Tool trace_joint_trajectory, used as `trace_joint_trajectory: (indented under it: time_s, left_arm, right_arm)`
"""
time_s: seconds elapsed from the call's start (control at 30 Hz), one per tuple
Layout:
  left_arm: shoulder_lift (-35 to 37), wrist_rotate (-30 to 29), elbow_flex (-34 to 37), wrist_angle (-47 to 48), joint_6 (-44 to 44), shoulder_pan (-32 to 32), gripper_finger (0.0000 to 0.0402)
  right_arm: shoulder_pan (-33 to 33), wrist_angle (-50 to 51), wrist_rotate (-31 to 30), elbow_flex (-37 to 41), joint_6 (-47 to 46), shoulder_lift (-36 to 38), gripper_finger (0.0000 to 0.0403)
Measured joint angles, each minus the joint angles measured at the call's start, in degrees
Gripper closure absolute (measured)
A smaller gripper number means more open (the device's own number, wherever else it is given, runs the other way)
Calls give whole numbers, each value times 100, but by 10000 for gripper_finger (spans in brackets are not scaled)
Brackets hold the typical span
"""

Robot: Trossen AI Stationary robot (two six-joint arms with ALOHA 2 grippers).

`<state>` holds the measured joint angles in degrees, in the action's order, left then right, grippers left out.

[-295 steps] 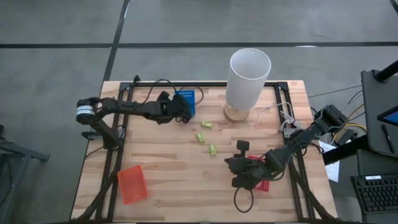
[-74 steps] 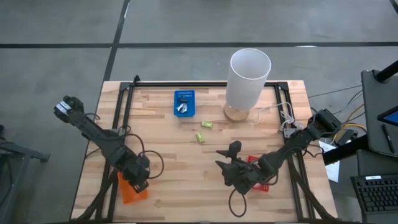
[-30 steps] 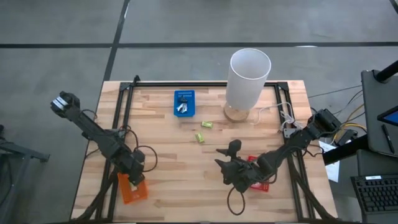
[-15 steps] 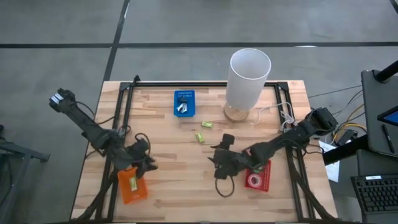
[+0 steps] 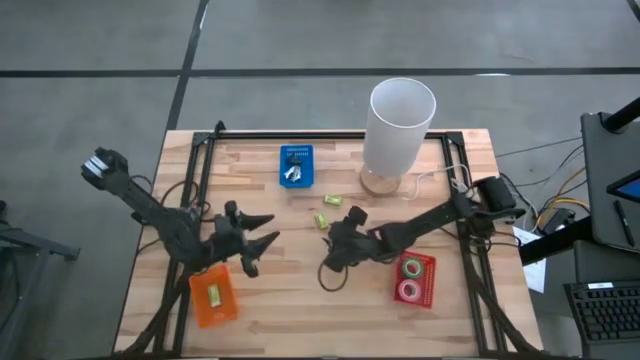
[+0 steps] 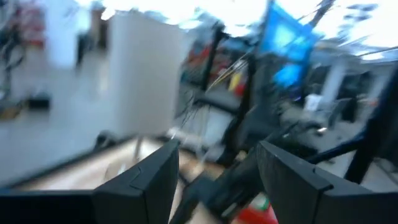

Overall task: Pick and place Stapler, Stapler remover, tape
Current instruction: Put the bottom green staple box into the orange bin

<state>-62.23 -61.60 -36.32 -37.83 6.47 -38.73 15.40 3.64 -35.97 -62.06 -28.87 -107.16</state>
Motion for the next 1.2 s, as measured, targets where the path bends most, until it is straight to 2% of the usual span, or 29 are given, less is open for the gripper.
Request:
trace_joint_trajectory:
  time_s: [0.13, 0.2, 0.27, 0.5, 0.7, 0.93, 1.2]
  left_arm:
    - [-549, 1330, 0, -1623, -1321, 236, 183]
    - [-783, 2008, -9, -2081, -1577, 352, 183]
    - [-972, 2401, -20, -2355, -1628, 426, 183]
    - [-1095, 2456, -96, -2400, -1637, 458, 183]
    - [-1088, 2451, -94, -2271, -1647, 457, 183]
    - [-1091, 2421, -94, -2225, -1643, 456, 183]
    - [-1091, 2421, -92, -2207, -1643, 456, 183]
  right_arm:
    - [-224, -206, 0, -71, -121, -347, 181]
    - [-312, -255, 6, -156, -122, -518, 176]
    - [-381, -258, 19, -272, -142, -715, 169]
    - [-567, -223, 94, -532, -128, -1249, 146]
    - [-711, -278, -6, -542, -107, -1382, 147]
    - [-817, -319, 113, -541, 350, -1398, 186]
    - [-829, -339, 544, -540, 1175, -1396, 254]
